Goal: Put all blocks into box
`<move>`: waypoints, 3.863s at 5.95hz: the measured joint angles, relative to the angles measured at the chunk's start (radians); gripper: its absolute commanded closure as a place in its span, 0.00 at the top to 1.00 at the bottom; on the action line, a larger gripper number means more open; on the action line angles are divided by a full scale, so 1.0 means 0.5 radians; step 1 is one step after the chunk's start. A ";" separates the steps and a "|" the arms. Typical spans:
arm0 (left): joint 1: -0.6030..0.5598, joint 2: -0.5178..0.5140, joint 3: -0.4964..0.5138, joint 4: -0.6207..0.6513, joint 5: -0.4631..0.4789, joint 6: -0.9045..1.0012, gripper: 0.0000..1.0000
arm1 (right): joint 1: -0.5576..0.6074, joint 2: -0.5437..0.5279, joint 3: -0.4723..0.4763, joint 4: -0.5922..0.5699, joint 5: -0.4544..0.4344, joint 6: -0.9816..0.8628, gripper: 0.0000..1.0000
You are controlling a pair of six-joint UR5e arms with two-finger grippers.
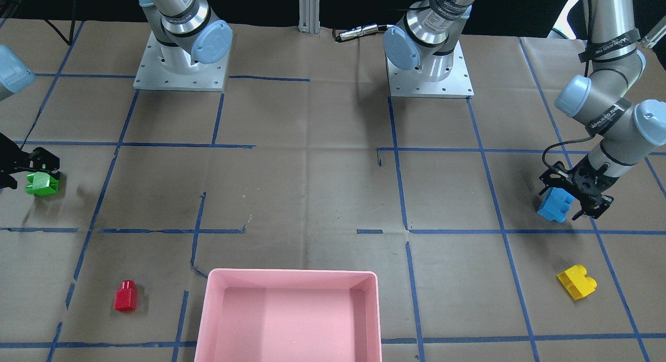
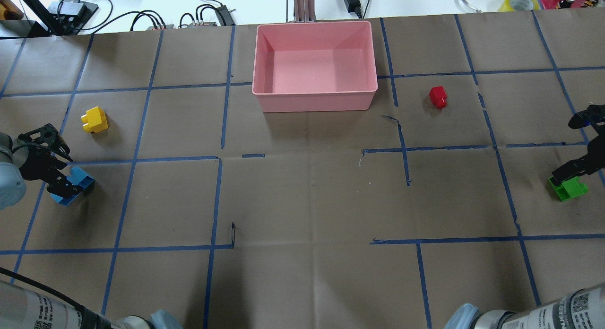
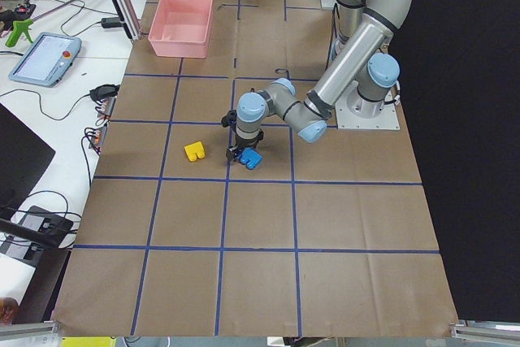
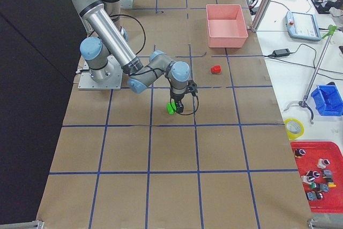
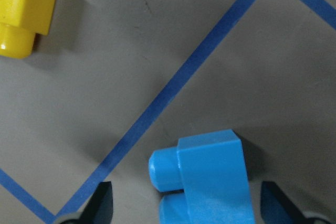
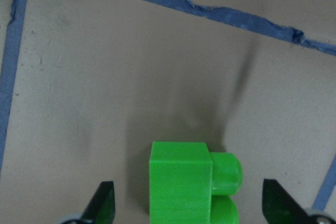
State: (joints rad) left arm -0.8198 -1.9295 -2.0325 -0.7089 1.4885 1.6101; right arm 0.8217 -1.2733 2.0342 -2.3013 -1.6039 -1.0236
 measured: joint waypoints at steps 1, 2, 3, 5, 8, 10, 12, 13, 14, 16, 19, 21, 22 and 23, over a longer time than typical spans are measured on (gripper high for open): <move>0.005 0.000 -0.018 0.004 -0.003 0.002 0.99 | -0.009 0.014 0.001 0.001 -0.006 -0.008 0.99; 0.007 0.000 -0.023 0.008 -0.004 0.003 0.97 | -0.019 0.027 0.002 0.000 -0.006 -0.010 0.99; 0.007 -0.002 -0.024 0.009 -0.008 0.004 0.88 | -0.022 0.046 0.002 -0.015 -0.004 -0.011 0.99; 0.007 -0.001 -0.023 0.009 -0.029 0.004 0.62 | -0.023 0.073 0.003 -0.052 0.005 -0.011 0.88; 0.008 0.000 -0.003 0.010 -0.025 0.012 0.26 | -0.025 0.072 0.008 -0.058 0.002 -0.011 0.63; 0.004 0.031 0.045 -0.002 -0.016 -0.010 0.16 | -0.026 0.061 0.008 -0.052 -0.008 -0.011 0.40; -0.032 0.127 0.334 -0.335 -0.021 -0.143 0.15 | -0.024 0.049 -0.001 -0.042 -0.012 -0.011 0.30; -0.108 0.155 0.560 -0.605 -0.025 -0.302 0.14 | -0.024 0.038 -0.027 -0.028 -0.013 -0.011 0.30; -0.255 0.149 0.768 -0.802 -0.028 -0.541 0.14 | -0.021 0.003 -0.095 0.026 -0.013 -0.007 0.30; -0.615 0.036 1.079 -0.927 -0.033 -1.127 0.13 | 0.006 -0.079 -0.328 0.300 0.004 0.051 0.30; -1.205 -0.335 1.658 -0.943 -0.025 -2.328 0.13 | 0.299 -0.076 -0.776 0.769 0.014 0.441 0.15; -1.566 -0.547 1.903 -0.964 -0.019 -2.969 0.14 | 0.448 -0.021 -1.076 1.122 0.196 0.591 0.14; -1.707 -0.615 1.930 -0.942 -0.021 -3.182 0.14 | 0.504 0.006 -1.181 1.157 0.341 0.678 0.06; -1.813 -0.679 1.939 -0.887 -0.022 -3.330 0.14 | 0.606 0.055 -1.299 1.181 0.422 0.864 0.06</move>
State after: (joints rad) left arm -1.7261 -2.2688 -1.0630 -1.1522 1.4774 -0.0551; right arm 1.1249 -1.2459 1.3847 -1.7109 -1.3931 -0.5915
